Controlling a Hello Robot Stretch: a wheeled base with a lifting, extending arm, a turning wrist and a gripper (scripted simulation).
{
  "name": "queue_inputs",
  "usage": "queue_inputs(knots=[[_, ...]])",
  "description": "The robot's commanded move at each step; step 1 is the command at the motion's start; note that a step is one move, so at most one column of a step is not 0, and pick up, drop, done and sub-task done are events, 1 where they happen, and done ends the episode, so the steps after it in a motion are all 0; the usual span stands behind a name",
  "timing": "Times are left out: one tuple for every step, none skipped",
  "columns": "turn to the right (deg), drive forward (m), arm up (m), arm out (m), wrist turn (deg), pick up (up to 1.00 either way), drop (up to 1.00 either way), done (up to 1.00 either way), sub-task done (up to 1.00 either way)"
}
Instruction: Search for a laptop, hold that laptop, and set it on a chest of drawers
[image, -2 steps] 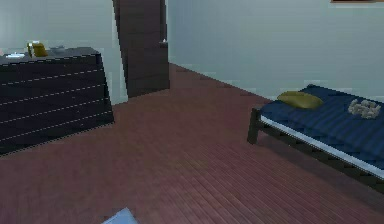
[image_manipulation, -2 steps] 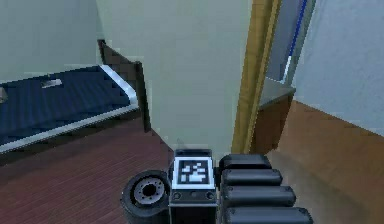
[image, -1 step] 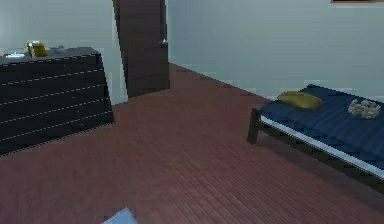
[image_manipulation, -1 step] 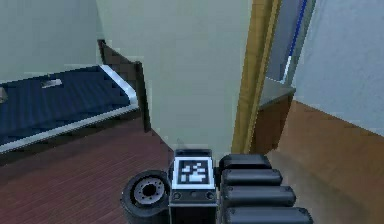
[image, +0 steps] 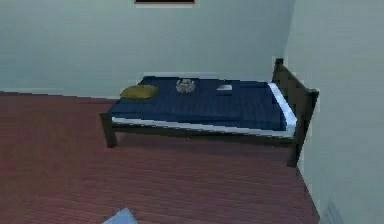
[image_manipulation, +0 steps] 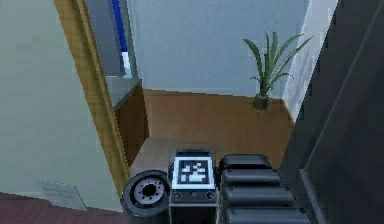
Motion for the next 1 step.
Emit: queue_inputs(knots=[[9.0,0.0,0.0,0.0,0.0,0.0,0.0,0.0,0.0]])
